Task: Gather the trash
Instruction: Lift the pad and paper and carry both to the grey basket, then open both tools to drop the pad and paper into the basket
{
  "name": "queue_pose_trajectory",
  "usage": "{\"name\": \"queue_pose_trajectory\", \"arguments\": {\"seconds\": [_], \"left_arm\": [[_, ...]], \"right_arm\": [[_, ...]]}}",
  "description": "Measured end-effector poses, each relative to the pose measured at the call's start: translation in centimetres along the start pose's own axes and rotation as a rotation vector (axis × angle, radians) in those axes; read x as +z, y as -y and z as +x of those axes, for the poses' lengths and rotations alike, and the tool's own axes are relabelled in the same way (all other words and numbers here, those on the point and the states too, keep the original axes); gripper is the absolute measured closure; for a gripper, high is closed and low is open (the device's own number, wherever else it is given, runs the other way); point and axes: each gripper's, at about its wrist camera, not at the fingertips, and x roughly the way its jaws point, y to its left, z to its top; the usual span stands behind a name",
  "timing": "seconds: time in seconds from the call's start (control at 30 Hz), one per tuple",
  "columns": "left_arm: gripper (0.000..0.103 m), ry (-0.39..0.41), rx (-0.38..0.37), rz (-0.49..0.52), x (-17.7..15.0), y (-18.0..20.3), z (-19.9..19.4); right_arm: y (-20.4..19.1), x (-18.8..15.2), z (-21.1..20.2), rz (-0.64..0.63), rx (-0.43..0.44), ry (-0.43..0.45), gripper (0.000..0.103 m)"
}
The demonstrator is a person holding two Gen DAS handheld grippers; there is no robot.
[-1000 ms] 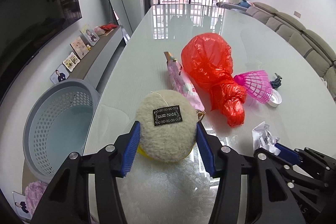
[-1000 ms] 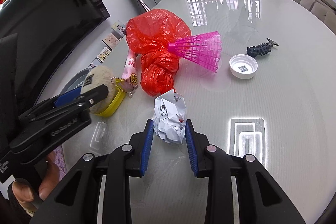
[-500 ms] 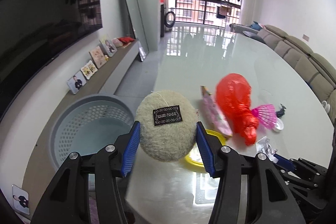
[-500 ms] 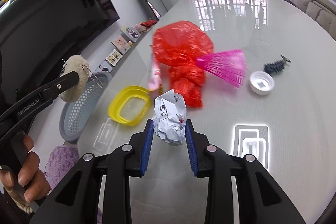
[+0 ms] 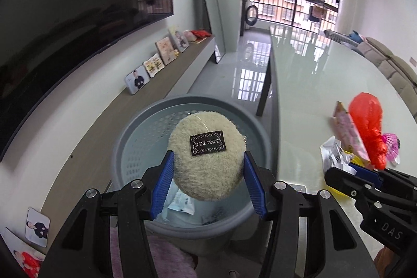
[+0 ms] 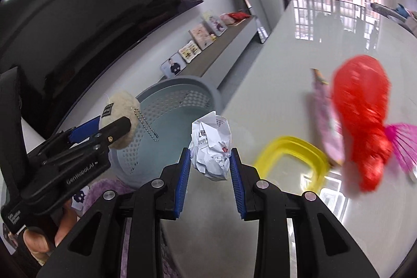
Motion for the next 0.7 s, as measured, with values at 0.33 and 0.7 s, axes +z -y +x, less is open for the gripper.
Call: {"name": "queue_pose_trajectory", "arguments": {"seconds": [0.33, 0.7], "left_arm": [[0.051, -0.058, 0.034, -0.054, 0.2, -4.4, 3.4], [0.049, -0.115, 0.034, -0.079, -0.3, -6.0, 6.0]], "right_arm": [[-4.7, 3.6, 6.7, -0.096, 0.035, -0.094, 0.073], [-4.7, 4.3, 10.5, -0.088, 0.029, -0.149, 0.073]]}}
